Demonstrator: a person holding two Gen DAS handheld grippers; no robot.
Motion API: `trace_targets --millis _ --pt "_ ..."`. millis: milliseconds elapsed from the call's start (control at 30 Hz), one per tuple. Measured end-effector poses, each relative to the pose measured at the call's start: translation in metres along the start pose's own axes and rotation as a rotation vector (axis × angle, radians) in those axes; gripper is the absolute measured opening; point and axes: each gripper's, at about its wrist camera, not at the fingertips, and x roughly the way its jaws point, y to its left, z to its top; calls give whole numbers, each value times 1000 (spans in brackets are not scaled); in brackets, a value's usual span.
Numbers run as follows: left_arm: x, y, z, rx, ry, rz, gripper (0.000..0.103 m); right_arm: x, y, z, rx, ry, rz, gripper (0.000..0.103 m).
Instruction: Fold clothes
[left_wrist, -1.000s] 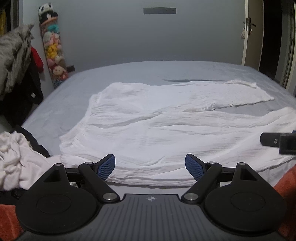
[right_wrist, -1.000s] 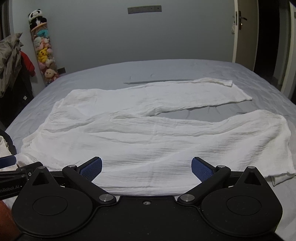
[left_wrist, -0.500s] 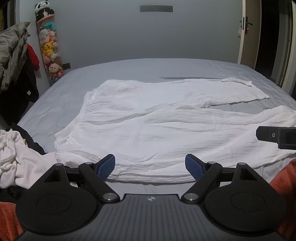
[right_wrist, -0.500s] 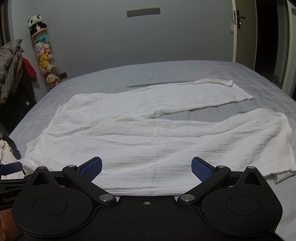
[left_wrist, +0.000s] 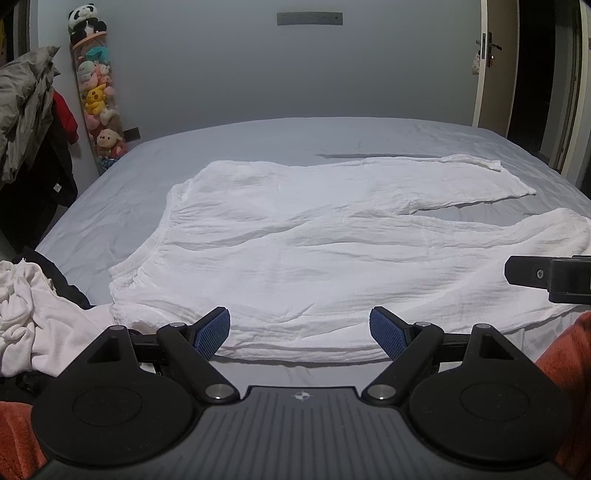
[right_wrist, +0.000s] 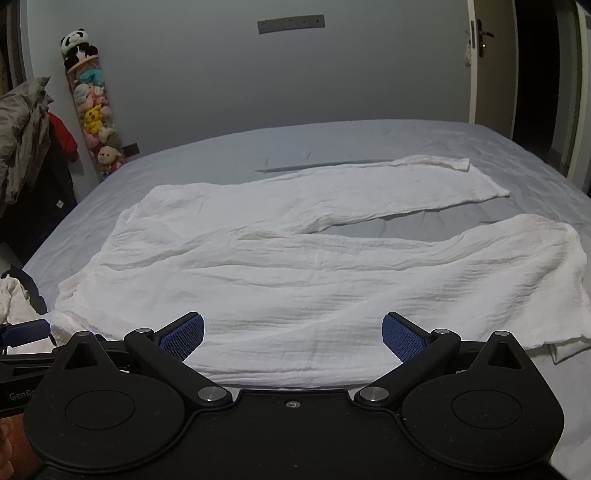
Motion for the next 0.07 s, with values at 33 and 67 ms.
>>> trace_targets --millis 33,67 --pt "0 0 0 -1 0 -1 83 1 1 0 1 1 0 102" --pt "0 0 0 -4 -1 0 83 2 2 0 1 2 2 102"
